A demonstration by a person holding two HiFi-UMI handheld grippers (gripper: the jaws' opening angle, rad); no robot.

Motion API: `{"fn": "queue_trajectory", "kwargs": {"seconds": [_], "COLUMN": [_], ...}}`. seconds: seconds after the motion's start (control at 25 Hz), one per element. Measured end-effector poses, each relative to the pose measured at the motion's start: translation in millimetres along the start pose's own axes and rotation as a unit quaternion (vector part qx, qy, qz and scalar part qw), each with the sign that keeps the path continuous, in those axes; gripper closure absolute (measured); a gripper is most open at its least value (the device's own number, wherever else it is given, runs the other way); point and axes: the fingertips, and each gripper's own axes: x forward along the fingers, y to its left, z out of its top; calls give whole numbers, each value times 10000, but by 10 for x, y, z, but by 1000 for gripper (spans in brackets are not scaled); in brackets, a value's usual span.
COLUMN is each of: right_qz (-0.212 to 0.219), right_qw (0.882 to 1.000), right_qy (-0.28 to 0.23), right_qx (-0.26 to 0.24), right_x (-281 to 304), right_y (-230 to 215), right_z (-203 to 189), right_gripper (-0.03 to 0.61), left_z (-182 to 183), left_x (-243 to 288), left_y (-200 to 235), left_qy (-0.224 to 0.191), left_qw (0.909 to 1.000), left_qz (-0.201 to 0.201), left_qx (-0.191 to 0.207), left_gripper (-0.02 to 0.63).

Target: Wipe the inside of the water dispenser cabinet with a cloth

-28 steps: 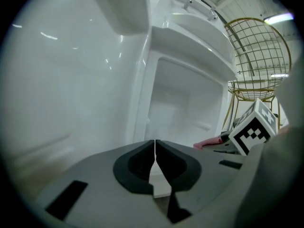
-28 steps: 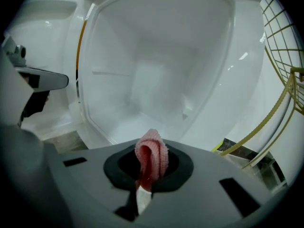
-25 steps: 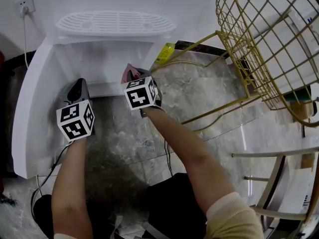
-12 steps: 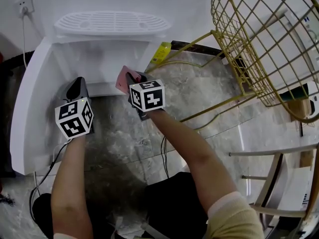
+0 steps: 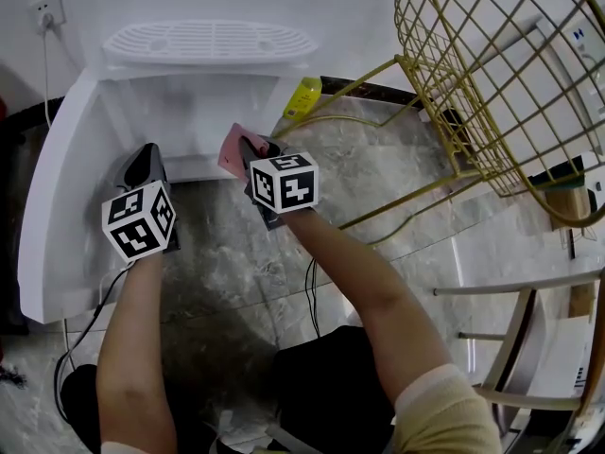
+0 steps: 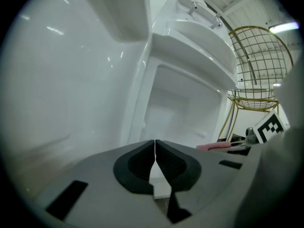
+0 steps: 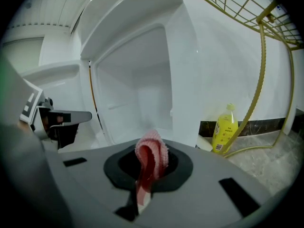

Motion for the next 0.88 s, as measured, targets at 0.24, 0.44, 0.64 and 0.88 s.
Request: {"fn": "queue_trajectory", "kwargs": {"seconds": [0.24,0.44,0.64,0.88], "right_qz": [-31,-33,-18,-69], "right_qw": [10000,10000,9999,9999], "right_qy": [-25,-23,-23,52], "right_qx": [-48,-73,-104,-90], "right_x": [-40,-35,-32,29], "right_y": [-18,-18,12,22], "right_z": [4,12,16,-21], "right_gripper": [552,552,552,552], "left_z": [-3,4,-35,-34], "left_x": [-18,-18,-15,19], "left_y": [-21,-58,-29,45], "left_qy": [-13,-35,3,-9], "left_qw": [9999,9999,9998,9991], "left_qz": [-22,-24,55,190], "left_qx": [-114,-158,-183,-373], "left_gripper": [598,598,598,598]}}
